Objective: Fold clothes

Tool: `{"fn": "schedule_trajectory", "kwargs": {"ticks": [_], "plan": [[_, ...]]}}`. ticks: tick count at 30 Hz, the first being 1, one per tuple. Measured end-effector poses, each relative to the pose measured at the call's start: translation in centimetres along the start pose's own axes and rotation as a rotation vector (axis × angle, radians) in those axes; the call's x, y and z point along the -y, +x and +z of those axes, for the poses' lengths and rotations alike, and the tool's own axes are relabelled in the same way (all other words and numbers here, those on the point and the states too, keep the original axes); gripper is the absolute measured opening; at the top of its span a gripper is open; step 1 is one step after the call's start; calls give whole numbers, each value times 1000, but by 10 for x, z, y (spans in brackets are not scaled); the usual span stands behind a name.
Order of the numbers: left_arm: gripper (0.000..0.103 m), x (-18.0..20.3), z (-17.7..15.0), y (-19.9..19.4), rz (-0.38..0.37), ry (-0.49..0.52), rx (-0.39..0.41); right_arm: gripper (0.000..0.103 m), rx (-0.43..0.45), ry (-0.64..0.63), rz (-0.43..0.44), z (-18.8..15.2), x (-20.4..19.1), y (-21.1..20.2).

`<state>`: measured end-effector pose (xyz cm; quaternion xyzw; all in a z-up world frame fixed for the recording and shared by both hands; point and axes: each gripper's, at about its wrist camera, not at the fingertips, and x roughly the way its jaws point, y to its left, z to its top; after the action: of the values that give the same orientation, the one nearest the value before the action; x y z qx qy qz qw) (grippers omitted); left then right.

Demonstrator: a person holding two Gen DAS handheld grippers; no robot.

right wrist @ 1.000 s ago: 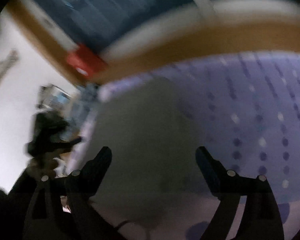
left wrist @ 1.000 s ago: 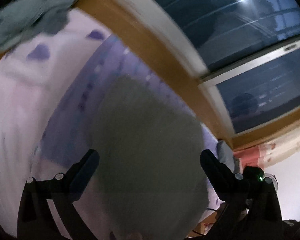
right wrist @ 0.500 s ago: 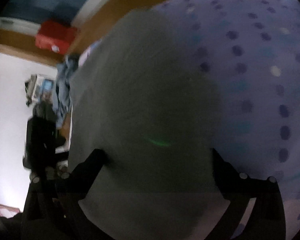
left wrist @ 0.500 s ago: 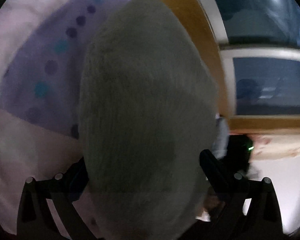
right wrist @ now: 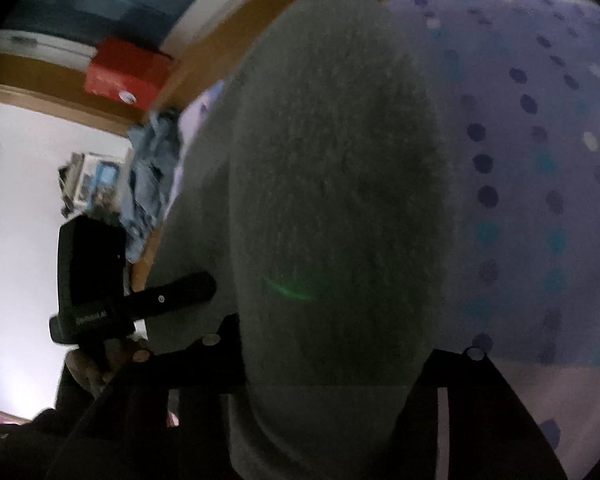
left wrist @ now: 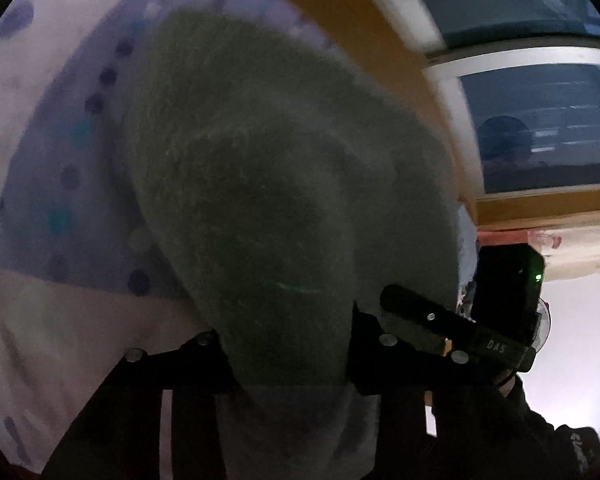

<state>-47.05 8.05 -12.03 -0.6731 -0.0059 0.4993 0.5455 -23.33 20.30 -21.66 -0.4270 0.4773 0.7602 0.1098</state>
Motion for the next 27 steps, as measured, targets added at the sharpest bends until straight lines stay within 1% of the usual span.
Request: {"fn": "schedule_trajectory", "kwargs": {"ticks": [2,3,5,8,11,13,15,18,20,21,22,25,27], "plan": [[36,16,1,-11,-23,44,30,43,56,25,28,-3,-3,-17],[36,29,2,-15,-37,84,39,43,85,35,40,-4,-4,-26],[36,50,4,-17,-70,128,38,43,153,51,52,-10,-7,-50],[36,95,3,-4,-119,195,19,43,249,52,40,-23,0,-92],[36,147,-10,23,-146,267,10,43,330,61,25,-38,26,-142],[36,186,-23,50,-167,308,0,43,371,64,11,-49,48,-171],[36,226,-41,81,-176,345,-11,43,407,69,-6,-62,79,-207],[36,284,-76,128,-196,374,-19,43,454,79,-25,-81,134,-266],[36,322,-82,168,-211,397,-24,43,479,83,-42,-92,170,-308],[36,345,-93,184,-219,409,-28,43,494,78,-56,-96,184,-327],[36,364,-100,200,-224,409,-34,43,509,79,-75,-98,199,-348],[36,425,-115,240,-232,466,-32,43,539,69,-147,-95,237,-412],[36,464,-110,267,-248,498,-27,44,551,43,-181,-84,254,-444]]}}
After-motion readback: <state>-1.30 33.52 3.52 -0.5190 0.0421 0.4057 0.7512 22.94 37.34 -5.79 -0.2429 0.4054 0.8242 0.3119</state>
